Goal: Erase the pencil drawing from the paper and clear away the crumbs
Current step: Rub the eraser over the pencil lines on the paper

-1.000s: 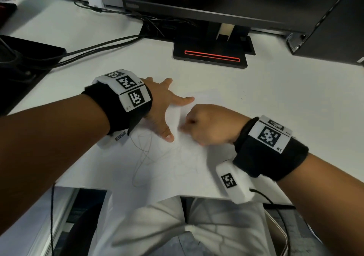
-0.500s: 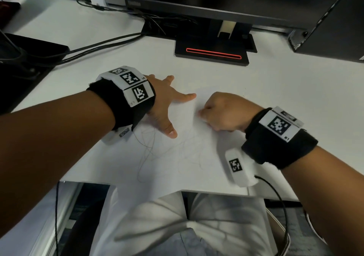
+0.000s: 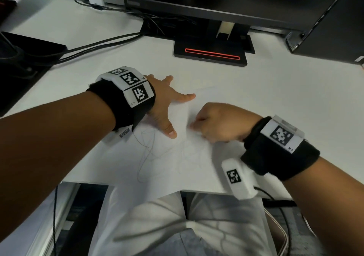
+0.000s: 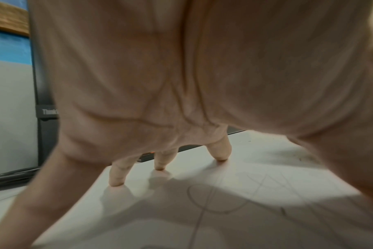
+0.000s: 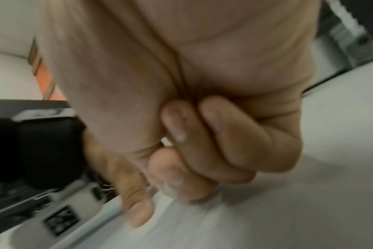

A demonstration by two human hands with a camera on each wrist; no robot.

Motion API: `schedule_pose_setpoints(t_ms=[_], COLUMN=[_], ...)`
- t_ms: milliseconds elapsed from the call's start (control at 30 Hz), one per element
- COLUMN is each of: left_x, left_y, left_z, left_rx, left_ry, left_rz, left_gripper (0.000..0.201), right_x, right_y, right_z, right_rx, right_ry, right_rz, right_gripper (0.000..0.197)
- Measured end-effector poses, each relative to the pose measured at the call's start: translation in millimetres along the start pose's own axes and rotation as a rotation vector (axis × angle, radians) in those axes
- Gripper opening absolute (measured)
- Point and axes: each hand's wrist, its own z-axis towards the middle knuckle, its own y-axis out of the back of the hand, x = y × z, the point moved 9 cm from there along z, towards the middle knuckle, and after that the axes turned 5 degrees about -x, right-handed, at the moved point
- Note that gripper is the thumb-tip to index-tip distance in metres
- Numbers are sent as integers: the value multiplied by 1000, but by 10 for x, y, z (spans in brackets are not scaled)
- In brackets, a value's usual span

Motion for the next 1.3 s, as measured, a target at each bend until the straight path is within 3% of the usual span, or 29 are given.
schedule_pose_setpoints(t_ms=[100, 200, 267, 400, 533, 633, 800, 933, 1067, 1200, 1300], left_x=[-6, -19, -17, -18, -18, -22, -22, -25, -19, -29, -26], left_y=[-4, 1, 0, 2, 6, 12, 7, 12, 4, 9, 13], left_z=[-11, -8, -5, -17, -10, -12, -5, -22, -10, -17, -22], left_rx=[-6, -7, -4, -7, -13, -18, -12, -4, 0, -3, 6], left_ry=[6, 3, 1, 5, 4, 9, -1, 7, 4, 5, 6], left_rz=[-5, 5, 6, 1, 9, 13, 19, 22, 21, 39, 39], left_gripper=[123, 123, 124, 124, 122, 122, 123, 123, 123, 124, 124], right_x=[-67, 98, 47, -92, 40, -110, 58, -78, 102, -76, 11], right_y=[173, -43, -64, 202, -57, 114, -108, 80, -138, 33, -72], right_z=[6, -20, -10, 18, -47, -33, -115, -97, -195, -165, -225], right_rx=[-100, -36, 8, -127, -17, -72, -11, -75, -10, -69, -42], right_ry=[-26, 62, 39, -21, 73, 4, 101, 35, 141, 63, 112], right_rz=[-5, -55, -39, -29, -79, -12, -100, -63, -118, -81, -94], right_gripper=[40, 42, 41, 40, 42, 42, 44, 44, 45, 46, 44])
